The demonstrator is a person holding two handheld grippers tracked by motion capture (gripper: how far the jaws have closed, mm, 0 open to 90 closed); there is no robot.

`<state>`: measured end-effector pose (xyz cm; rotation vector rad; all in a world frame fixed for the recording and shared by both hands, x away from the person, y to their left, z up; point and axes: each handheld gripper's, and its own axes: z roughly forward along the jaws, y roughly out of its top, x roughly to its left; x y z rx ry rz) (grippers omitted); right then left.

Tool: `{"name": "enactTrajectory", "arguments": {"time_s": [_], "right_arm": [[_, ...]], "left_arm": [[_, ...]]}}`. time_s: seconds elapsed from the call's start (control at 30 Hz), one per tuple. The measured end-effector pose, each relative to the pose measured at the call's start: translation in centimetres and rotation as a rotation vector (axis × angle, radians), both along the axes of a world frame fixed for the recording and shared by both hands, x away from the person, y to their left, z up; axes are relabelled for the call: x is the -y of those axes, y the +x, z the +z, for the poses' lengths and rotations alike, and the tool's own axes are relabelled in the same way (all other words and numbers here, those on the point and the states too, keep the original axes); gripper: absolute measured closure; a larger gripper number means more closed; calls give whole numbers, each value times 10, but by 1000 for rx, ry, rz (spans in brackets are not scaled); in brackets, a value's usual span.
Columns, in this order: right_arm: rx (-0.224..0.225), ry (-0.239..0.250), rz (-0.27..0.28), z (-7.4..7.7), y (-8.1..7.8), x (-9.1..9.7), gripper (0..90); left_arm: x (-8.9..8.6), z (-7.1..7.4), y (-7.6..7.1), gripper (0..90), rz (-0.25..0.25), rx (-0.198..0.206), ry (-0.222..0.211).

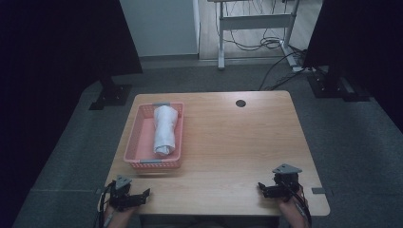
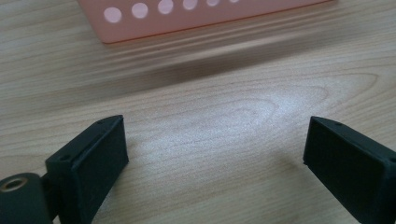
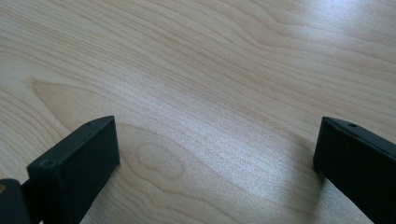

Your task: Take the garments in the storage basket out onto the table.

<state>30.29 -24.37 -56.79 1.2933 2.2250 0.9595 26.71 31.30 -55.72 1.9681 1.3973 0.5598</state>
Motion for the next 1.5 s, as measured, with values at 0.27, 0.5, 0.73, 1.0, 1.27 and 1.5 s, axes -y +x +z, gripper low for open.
{"name": "enactTrajectory", "arguments": {"time_s": [0.27, 0.5, 0.73, 1.0, 1.27, 1.5], "right_arm": [[0, 0, 0, 0, 0, 0, 0], [0, 0, 0, 0, 0, 0, 0], [0, 0, 0, 0, 0, 0, 0], [0, 0, -1, 0, 0, 0, 0], [0, 0, -1, 0, 0, 0, 0], [0, 0, -1, 0, 0, 0, 0]], "left_arm": [[2, 10, -2, 64, -1, 37, 3], [5, 18, -3, 64, -5, 58, 14], [8, 28, -4, 64, -8, 82, -2], [7, 34, -1, 56, 34, 39, -69], [9, 42, 1, 0, 32, 13, -127], [18, 59, 1, 0, 12, 72, -79]]}}
